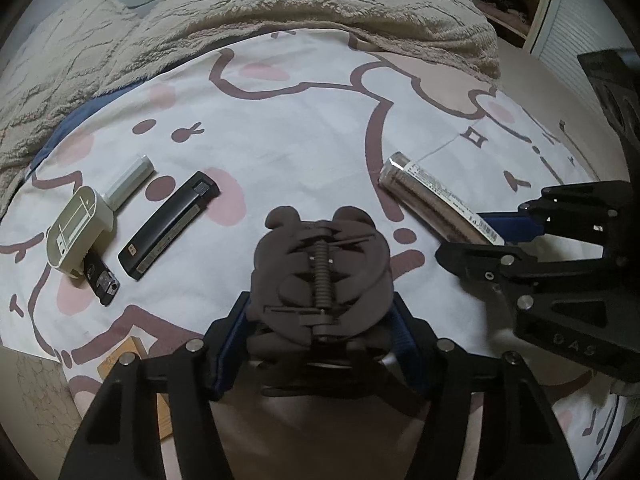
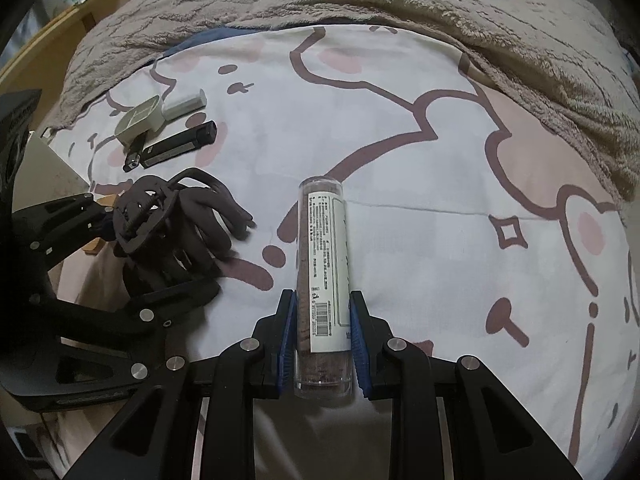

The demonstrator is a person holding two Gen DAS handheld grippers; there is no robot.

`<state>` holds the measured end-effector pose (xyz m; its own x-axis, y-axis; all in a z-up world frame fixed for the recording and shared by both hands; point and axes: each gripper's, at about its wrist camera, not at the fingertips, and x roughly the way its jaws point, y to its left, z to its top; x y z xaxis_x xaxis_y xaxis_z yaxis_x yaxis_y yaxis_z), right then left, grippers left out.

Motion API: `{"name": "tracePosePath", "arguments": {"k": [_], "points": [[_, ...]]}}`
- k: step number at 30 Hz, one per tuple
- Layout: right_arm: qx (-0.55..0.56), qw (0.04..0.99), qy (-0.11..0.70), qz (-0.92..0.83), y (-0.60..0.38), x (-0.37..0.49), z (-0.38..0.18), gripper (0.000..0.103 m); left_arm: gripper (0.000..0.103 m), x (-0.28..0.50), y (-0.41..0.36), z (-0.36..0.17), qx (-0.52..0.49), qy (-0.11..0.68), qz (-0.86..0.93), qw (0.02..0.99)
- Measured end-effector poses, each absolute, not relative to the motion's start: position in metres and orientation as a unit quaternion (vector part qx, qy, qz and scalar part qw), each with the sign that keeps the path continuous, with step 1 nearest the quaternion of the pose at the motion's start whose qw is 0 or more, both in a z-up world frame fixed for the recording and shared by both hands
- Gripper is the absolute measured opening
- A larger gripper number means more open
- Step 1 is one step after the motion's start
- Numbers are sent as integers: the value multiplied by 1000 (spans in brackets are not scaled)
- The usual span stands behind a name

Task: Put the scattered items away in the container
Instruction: 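Grasp the brown claw hair clip with the left gripper while the right gripper lifts the tube, then carry the hair clip and the tube over the white shoe box with both grippers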

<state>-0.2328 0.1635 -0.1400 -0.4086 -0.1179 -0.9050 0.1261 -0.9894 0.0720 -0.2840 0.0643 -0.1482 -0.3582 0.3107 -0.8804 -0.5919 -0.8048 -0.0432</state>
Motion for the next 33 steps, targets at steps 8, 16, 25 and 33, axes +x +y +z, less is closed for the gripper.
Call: {"name": "tracePosePath", "arguments": {"k": [8, 16, 25, 33], "points": [[537, 79, 11, -840, 163, -232, -139, 26, 64, -287, 60, -146, -495, 122, 814, 278], [537, 85, -13, -839, 167, -242, -137, 45, 64, -286, 61, -147, -495, 121, 814, 278], [527, 72, 44, -846, 155, -252, -138, 26, 64, -288, 57, -145, -496, 107, 816, 277], [519, 59, 24, -852, 168, -246, -133, 26, 64, -290, 53, -142, -491, 94, 824, 265]]}}
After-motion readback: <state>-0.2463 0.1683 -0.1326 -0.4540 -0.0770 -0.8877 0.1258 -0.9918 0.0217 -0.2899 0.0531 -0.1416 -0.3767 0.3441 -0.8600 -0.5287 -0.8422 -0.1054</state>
